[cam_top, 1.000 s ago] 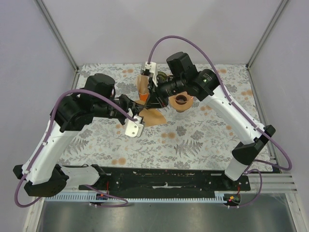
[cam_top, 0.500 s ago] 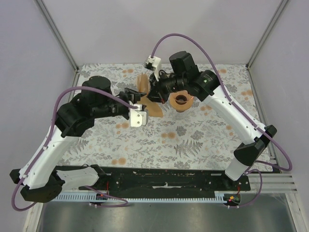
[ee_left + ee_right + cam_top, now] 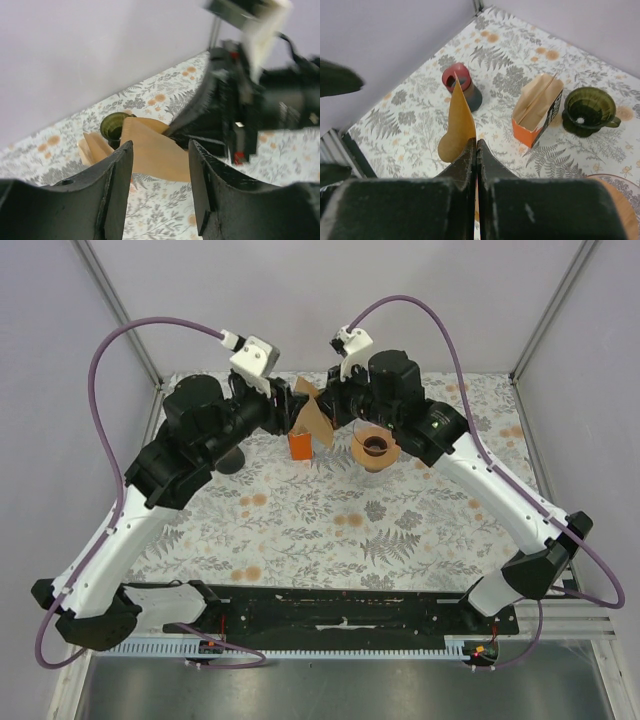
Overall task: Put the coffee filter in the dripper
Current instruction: Place the coffee filter in the coffee dripper.
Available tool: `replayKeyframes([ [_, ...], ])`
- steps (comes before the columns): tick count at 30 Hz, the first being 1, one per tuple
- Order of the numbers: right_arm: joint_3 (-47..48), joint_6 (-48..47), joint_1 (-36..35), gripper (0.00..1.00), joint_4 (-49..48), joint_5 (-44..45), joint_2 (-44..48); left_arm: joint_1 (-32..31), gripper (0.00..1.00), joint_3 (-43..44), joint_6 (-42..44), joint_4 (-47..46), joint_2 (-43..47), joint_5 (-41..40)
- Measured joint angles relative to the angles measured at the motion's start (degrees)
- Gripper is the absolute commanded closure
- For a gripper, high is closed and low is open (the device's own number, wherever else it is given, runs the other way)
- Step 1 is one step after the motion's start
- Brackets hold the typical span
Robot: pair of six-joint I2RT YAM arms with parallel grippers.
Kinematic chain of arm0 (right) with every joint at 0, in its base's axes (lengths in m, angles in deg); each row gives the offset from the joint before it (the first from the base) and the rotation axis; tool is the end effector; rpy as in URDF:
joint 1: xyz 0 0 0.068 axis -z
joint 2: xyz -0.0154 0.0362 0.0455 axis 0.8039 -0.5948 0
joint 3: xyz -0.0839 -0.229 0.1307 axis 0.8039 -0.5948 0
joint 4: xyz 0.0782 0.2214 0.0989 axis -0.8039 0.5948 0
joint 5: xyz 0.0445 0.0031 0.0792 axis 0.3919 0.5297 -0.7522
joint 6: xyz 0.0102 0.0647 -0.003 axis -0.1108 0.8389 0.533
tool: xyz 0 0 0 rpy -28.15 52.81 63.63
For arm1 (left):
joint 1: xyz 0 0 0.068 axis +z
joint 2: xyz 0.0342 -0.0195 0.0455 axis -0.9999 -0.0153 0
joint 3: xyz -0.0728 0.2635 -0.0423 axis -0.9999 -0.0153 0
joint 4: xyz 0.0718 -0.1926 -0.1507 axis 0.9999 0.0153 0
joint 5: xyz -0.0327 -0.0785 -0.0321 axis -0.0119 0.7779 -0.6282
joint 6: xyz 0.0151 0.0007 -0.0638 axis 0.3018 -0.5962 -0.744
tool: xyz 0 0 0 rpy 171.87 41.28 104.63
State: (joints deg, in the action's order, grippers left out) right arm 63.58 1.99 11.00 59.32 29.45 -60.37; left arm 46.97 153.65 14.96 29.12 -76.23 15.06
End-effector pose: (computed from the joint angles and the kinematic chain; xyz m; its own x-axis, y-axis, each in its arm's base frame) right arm 0.2595 0.2458 0.4606 -0.3117 -0.0622 -0.9482 -0.7108 0.6775 0.1892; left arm 0.1722 -0.1534 0.5106 0.0113 0.0883 -0.9960 0.6464 0.7594 0.0746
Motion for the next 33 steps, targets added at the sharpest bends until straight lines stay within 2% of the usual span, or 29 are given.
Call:
replayKeyframes([
  [4,-1.99,0.48,-3.02,1.00,-4.33,6.75,1.20,1.68,0.36,2.58,-10.08,-0.09,-3.56,-5.81],
  [6,-2.21,-0.02,-4.61,1.00,-5.70,9.70,1.27,1.90,0.35,3.56,-13.35,-0.02,-5.03,-7.13],
  [8,-2.25,-0.57,-5.86,1.00,-6.58,11.76,1.27,1.90,0.43,4.39,-15.54,0.00,-6.10,-7.32],
  [10,-2.25,-1.05,-6.62,1.00,-7.15,13.09,1.27,1.88,0.54,4.85,-16.72,0.09,-6.75,-7.89],
  [11,-2.27,-1.25,-6.86,1.00,-7.48,13.64,1.27,1.88,0.55,5.09,-17.07,0.42,-6.99,-8.70],
  [16,-2.36,-1.86,-6.84,1.00,-7.63,15.58,1.27,1.92,0.52,5.14,-17.68,1.70,-6.95,-12.20],
  [25,-2.14,-2.58,-6.91,1.00,-7.72,15.67,1.16,1.90,0.52,3.87,-17.66,1.70,-5.84,-11.41],
  [30,-1.03,-3.41,-7.43,1.00,-7.91,15.54,0.55,2.08,0.57,3.30,-17.66,1.77,-5.88,-11.43],
  [33,-0.98,-3.82,-7.63,1.00,-7.96,15.54,0.55,2.45,0.64,3.28,-17.66,1.77,-5.88,-11.43],
])
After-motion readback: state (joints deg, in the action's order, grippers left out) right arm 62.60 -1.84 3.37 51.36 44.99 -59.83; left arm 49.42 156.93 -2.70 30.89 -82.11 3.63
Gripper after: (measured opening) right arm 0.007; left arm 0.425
